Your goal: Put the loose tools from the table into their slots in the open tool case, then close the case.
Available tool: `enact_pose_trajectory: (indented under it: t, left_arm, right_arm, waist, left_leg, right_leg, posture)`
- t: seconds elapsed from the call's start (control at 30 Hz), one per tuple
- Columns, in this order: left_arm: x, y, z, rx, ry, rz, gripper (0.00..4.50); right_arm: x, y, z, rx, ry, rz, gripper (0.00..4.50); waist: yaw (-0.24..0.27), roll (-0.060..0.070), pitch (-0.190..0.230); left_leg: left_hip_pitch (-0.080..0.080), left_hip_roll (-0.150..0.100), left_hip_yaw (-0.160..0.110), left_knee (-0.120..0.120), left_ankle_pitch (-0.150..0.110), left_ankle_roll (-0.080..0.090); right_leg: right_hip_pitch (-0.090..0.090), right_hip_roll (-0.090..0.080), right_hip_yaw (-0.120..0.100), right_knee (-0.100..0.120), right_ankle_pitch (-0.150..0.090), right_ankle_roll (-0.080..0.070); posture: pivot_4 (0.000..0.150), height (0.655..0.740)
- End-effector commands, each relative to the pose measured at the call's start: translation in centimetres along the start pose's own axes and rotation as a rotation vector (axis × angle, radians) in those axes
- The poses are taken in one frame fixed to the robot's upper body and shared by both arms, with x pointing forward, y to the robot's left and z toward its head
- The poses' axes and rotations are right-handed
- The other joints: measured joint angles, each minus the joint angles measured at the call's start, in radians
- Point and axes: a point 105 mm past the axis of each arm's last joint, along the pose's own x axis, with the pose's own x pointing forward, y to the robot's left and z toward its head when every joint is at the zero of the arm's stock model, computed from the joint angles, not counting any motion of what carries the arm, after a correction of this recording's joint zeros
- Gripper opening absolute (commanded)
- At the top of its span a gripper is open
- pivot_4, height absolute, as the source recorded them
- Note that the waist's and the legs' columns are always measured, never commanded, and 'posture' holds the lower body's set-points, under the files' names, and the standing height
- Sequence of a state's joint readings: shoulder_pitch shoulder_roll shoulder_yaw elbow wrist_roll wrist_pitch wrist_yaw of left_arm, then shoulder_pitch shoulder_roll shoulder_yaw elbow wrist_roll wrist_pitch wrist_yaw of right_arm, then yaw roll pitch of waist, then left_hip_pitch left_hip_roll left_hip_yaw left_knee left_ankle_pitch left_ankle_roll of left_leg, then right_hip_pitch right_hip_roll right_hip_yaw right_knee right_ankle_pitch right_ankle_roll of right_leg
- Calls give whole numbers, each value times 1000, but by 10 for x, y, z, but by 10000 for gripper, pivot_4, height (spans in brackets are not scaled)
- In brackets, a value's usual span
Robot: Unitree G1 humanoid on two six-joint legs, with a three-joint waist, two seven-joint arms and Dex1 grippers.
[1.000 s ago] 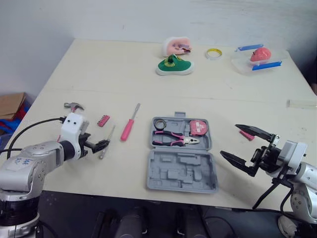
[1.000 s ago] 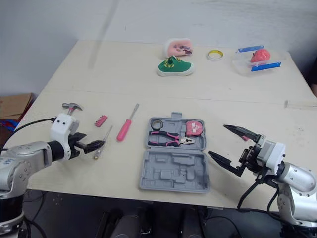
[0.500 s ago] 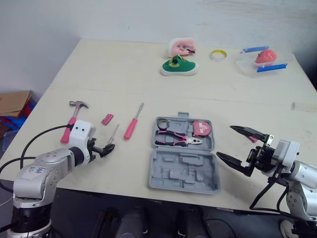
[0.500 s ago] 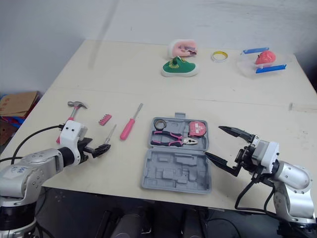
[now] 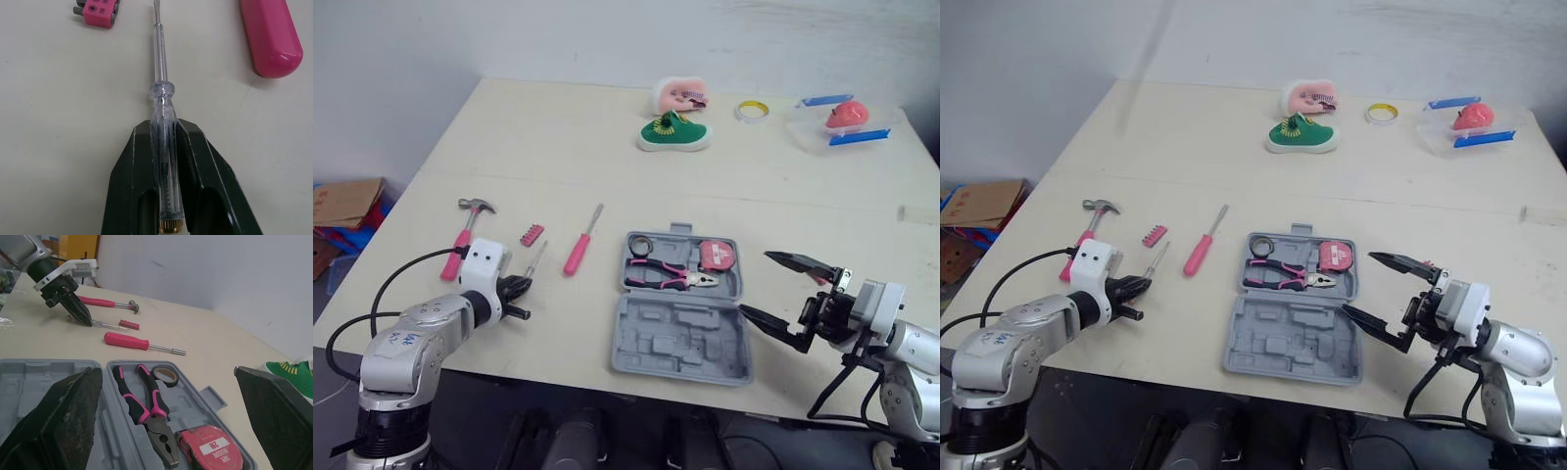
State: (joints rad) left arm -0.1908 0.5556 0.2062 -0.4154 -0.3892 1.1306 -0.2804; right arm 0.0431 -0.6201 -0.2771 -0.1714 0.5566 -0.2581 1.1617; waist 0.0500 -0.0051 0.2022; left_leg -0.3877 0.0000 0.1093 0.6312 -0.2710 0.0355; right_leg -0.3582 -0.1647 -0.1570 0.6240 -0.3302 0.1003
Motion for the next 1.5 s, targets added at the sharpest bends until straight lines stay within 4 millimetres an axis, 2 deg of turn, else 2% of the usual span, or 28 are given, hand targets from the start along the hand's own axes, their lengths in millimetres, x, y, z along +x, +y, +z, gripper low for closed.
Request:
enact_pose_trajectory:
  t: [0.03, 0.13, 0.2, 0.4, 0.5, 0.57, 0.63, 0.67, 0.7, 0.73, 0.83, 0.97, 1.13, 1.27, 1.4, 1.5]
  left_arm:
    - [2, 5, -9, -11, 3, -14, 868]
    - [-3, 7, 11, 21, -123, -33, 868]
    - [-10, 3, 29, 120, -237, -102, 868]
    - [-22, -10, 51, 422, -354, -275, 868]
    - [-31, -33, 71, 570, -430, -449, 868]
    - [-31, -37, 75, 607, -437, -482, 868]
    - [-34, -58, 83, 686, -447, -592, 868]
    - [-33, -82, 85, 741, -419, -702, 868]
    - [-29, -101, 82, 794, -362, -787, 868]
    - [-27, -112, 80, 825, -317, -832, 868]
    - [-24, -119, 78, 849, -266, -860, 868]
    - [-10, -157, 71, 888, -130, -950, 868]
    - [6, -168, 64, 920, -16, -904, 868]
    - [9, -180, 58, 911, 27, -909, 868]
    - [13, -183, 51, 991, 57, -870, 868]
    - [15, -183, 48, 987, 74, -858, 868]
  right_arm:
    - [1, 3, 8, -28, -2, 17, 45000]
    - [1, 4, 9, -25, 4, 15, 45000]
    - [0, 3, 10, -27, 15, 6, 45000]
    - [-4, -1, 12, -43, 61, -9, 45000]
    - [-6, -3, 13, -44, 87, -7, 45000]
    - [-6, -3, 13, -45, 95, -1, 45000]
    - [-6, -5, 14, -45, 102, -17, 45000]
    - [-7, -6, 14, -42, 108, -29, 45000]
    - [-7, -5, 14, -37, 116, -35, 45000]
    - [-7, -5, 14, -34, 121, -37, 45000]
    - [-7, -5, 14, -29, 127, -39, 45000]
    - [-6, -2, 16, -7, 142, -41, 45000]
    - [-6, 2, 17, 7, 160, -42, 45000]
    - [-7, 3, 17, 13, 161, -52, 45000]
    - [-12, 7, 14, 23, 168, -58, 45000]
    - [-13, 8, 12, 27, 169, -60, 45000]
  waist:
    - [0, 0, 0]
    - [1, 0, 0]
    - [1, -1, 1]
    - [0, -2, 1]
    - [0, -2, 1]
    - [0, -2, 1]
    - [-1, -2, 1]
    - [1, -2, 2]
    - [3, -3, 2]
    - [7, -3, 2]
    - [-4, -3, 2]
    - [-13, -4, 3]
    - [-19, -5, 3]
    - [-22, -5, 3]
    - [-21, -5, 3]
    - [-21, -5, 3]
  left_leg:
    - [0, 0, 0, 0, 0, 0]
    - [0, 0, 0, 0, 0, 0]
    - [-1, 1, 0, 0, 0, 0]
    - [-3, 1, 1, -1, -2, 0]
    - [-3, 1, 1, -1, -3, 1]
    - [-4, 1, 1, -1, -3, 1]
    - [-4, 1, 2, -1, -3, 4]
    - [-4, 1, 2, -1, -1, 6]
    - [-4, 1, 2, 0, -1, 7]
    - [-5, 0, 1, 0, 0, 7]
    - [-5, -1, 2, 0, 0, 8]
    - [-6, 3, 2, 1, 0, 7]
    - [-5, 4, 1, 1, 1, 7]
    - [-6, 5, 1, 2, 1, 7]
    - [-6, 5, 0, 4, 1, 7]
    - [-6, 5, 0, 4, 1, 7]
  right_leg:
    - [0, 0, 0, 0, 0, 0]
    - [0, 0, 0, 0, 0, 0]
    - [-1, 0, 0, 0, 0, 0]
    - [-2, 0, -1, -3, 0, 0]
    - [-2, 0, -2, -5, 0, 0]
    - [-2, 0, -3, -6, 0, 0]
    - [-2, 1, -3, -6, 0, 0]
    - [-2, 1, -3, -6, 0, 0]
    - [-2, 1, -3, -6, 0, 0]
    - [-2, 2, -3, -6, 1, 1]
    - [-1, 6, -1, -6, 2, 3]
    - [-1, 13, 0, -6, 2, 3]
    - [-1, 15, 1, -7, 2, 3]
    - [-1, 15, 1, -6, 2, 3]
    - [-1, 14, 1, -6, 2, 3]
    - [-1, 14, 0, -5, 2, 3]
  posture:
    - [1500, 7400]
    - [1500, 7400]
    - [1500, 7400]
    - [1500, 7400]
    - [1500, 7400]
    - [1500, 7400]
    - [1500, 7400]
    - [1500, 7400]
    - [1500, 7400]
    - [1500, 7400]
    - [1500, 7400]
    - [1500, 7400]
    - [1500, 7400]
    - [1500, 7400]
    - [1500, 7400]
    - [1500, 7400]
